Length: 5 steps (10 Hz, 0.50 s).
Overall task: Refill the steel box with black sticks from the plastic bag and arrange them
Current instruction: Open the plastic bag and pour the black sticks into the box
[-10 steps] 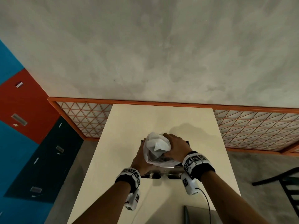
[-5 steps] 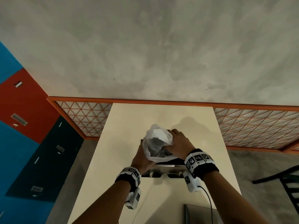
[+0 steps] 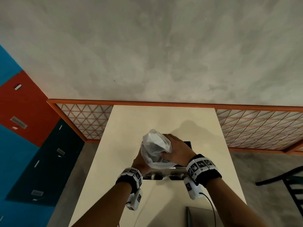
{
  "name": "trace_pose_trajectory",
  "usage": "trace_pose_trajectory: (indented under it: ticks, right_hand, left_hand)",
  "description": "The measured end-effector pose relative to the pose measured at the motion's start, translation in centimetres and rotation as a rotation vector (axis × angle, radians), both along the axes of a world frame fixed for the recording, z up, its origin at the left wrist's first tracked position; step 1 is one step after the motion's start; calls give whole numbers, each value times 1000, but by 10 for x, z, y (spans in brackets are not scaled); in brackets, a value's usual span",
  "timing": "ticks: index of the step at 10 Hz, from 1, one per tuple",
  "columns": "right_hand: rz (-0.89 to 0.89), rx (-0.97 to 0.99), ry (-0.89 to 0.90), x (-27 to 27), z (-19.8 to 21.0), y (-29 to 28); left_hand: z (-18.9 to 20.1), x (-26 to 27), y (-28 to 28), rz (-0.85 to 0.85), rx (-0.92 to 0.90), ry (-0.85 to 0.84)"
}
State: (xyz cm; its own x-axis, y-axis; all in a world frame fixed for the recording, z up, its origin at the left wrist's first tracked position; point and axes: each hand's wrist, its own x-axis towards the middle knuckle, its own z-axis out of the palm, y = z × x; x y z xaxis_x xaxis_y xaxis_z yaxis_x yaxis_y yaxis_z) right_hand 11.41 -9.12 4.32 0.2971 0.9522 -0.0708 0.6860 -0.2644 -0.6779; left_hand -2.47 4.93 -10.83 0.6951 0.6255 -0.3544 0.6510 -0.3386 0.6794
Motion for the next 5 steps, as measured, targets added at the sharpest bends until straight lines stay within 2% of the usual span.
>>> trace_pose_trajectory:
  ticks: [1, 2, 3, 4, 5]
  right_hand:
    - [-45, -14, -75, 2, 0, 4]
    - [-150, 8, -80, 6, 3, 7]
    - [-233, -3, -112, 12, 5, 8]
    - [-220, -59, -212, 16, 2, 10]
    - [-161, -112, -283, 14, 2, 15]
  left_hand:
    - [-7, 27, -4, 6, 303, -38]
    - [13, 40, -11, 66, 215, 67]
    - [-5, 48, 0, -233, 348, 322]
    - [17, 43, -18, -74, 314, -910]
    - [25, 24, -25, -36, 144, -1074]
